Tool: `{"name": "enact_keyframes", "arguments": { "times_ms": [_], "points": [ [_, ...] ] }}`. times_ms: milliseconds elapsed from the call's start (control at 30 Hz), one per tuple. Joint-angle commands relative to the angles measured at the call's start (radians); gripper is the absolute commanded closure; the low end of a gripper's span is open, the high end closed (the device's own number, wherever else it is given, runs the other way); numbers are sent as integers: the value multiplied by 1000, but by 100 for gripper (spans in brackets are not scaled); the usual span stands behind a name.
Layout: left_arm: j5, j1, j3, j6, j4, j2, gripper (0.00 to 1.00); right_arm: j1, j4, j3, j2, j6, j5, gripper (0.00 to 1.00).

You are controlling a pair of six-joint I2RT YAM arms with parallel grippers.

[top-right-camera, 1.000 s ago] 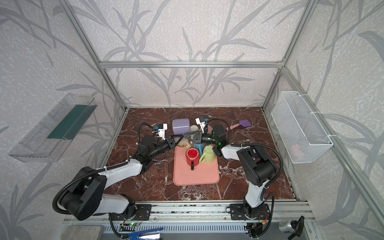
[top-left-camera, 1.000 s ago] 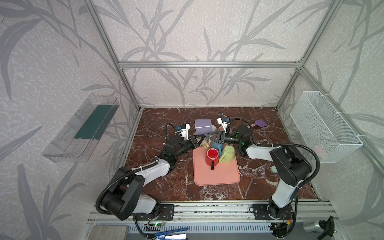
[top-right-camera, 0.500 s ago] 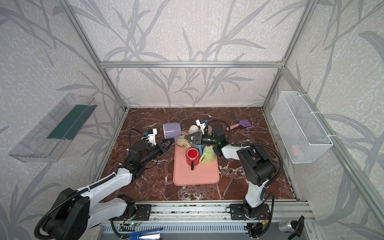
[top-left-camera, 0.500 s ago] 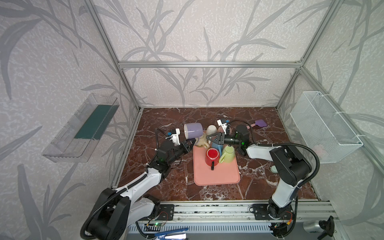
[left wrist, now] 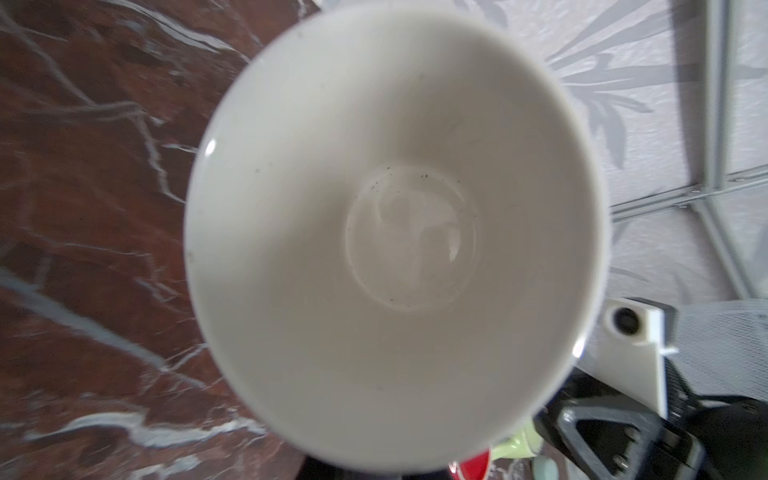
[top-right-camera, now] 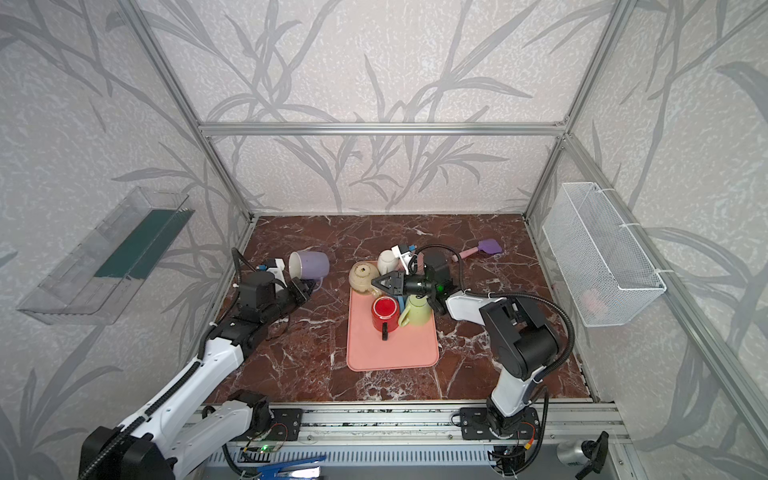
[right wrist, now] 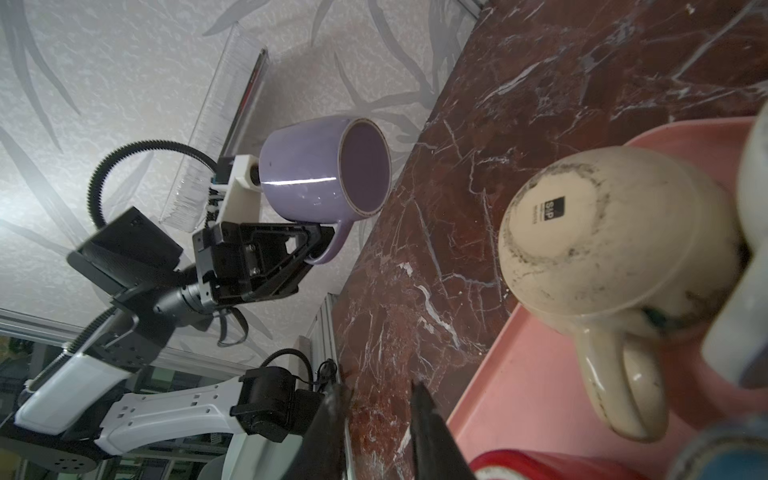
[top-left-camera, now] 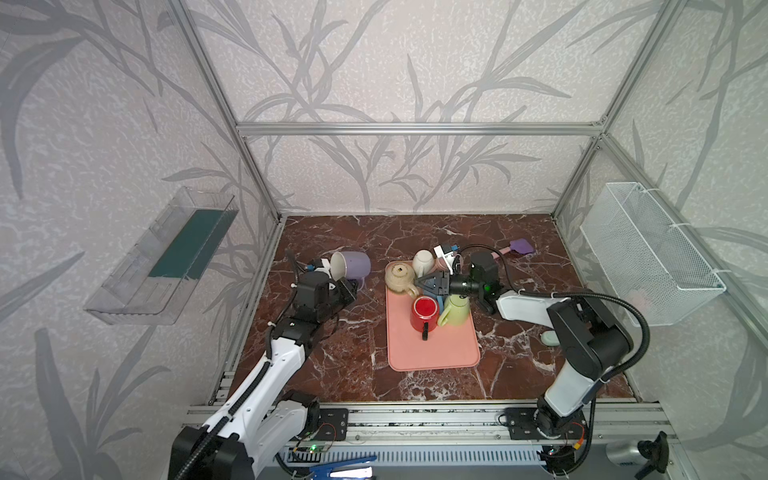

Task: Turn the mug right side up
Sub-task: 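Carry the lavender mug with the left gripper off the tray and lower it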

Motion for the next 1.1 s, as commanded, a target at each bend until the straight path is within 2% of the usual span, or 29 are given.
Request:
{"name": "enact_keyframes", "arguments": {
  "times_ms": [0, 133, 233, 300, 333, 367, 700, 867, 967, 1067],
  "points": [
    [-89, 13, 162, 158, -209, 36, 100, 23, -273, 8, -126, -231, 95, 65],
    [-166, 19, 322, 269, -365, 128, 100, 70, -476, 30, -200, -357, 246, 52],
    [-210, 24, 435, 341, -452, 212, 100, 103, -573, 43, -234, -406, 339, 43],
    [-234, 28, 496, 378, -487, 264, 100, 110, -595, 32, -257, -410, 375, 17],
    [-241, 32, 521, 395, -496, 288, 100, 112, -598, 23, -272, -407, 398, 7],
    [-251, 34, 544, 411, -504, 312, 100, 113, -602, 10, -287, -406, 420, 3],
    [-396, 50, 692, 542, -519, 518, 100, 131, -627, -47, -394, -381, 558, 0],
    [-447, 59, 718, 612, -484, 606, 100, 132, -594, -74, -427, -362, 562, 1],
    [-450, 81, 746, 619, -471, 664, 100, 132, -569, -90, -439, -354, 558, 1],
    [-510, 86, 757, 621, -438, 720, 100, 133, -553, -99, -442, -353, 559, 1]
  ]
}}
